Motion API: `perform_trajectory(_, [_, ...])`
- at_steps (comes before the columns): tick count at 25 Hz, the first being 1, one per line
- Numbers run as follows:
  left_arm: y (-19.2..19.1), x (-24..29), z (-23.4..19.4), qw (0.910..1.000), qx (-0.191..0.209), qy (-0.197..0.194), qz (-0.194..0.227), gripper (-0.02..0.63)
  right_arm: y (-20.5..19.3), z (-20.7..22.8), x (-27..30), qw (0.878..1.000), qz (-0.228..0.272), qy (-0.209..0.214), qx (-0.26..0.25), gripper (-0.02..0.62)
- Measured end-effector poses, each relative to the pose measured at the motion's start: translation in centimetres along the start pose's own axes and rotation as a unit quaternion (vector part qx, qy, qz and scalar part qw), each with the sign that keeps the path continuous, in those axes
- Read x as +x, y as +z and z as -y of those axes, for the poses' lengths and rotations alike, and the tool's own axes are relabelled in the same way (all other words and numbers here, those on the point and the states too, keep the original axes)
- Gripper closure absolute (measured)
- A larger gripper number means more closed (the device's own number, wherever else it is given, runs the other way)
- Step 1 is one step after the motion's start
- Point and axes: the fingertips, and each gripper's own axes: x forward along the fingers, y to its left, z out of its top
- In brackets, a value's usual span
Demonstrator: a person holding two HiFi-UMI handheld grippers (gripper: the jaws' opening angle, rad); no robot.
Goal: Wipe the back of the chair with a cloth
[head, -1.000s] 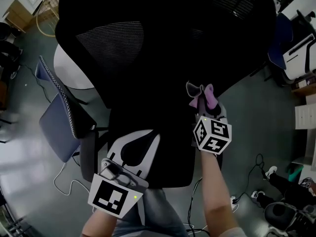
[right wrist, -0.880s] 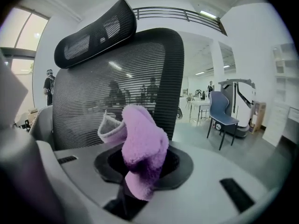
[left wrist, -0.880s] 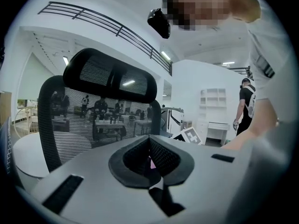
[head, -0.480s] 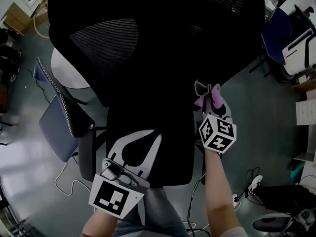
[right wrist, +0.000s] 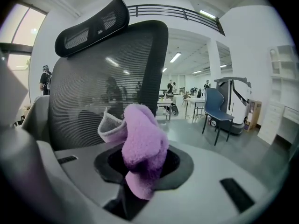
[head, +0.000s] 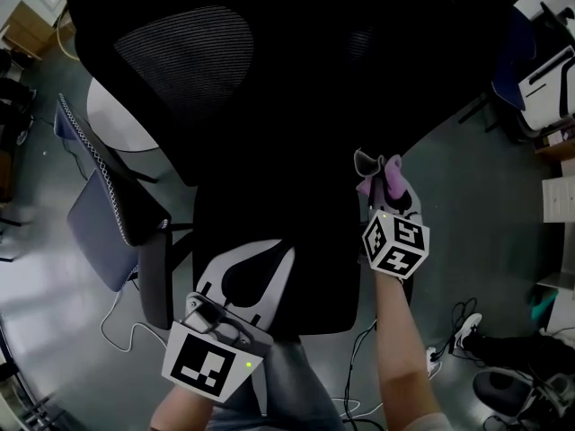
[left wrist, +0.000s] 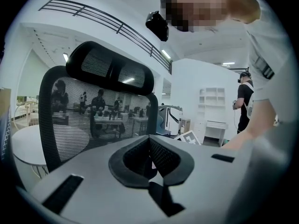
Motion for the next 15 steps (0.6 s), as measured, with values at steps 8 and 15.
perform_trajectory(8, [-0.2,-0.2,-0.1,1.0,-0.003,0.004,0.003,0.594,-0.6,0.1,0.2,1.0,-0.01,-0.009,-0.008,0.488])
perform_trajectory(15, [-0.5,-1.1,-1.2,0.9998,-0.009,0.015,0.004,0.595,-0.3,-0.4,0.5,1.0,-0.013,-0.021,-0.005,0.488])
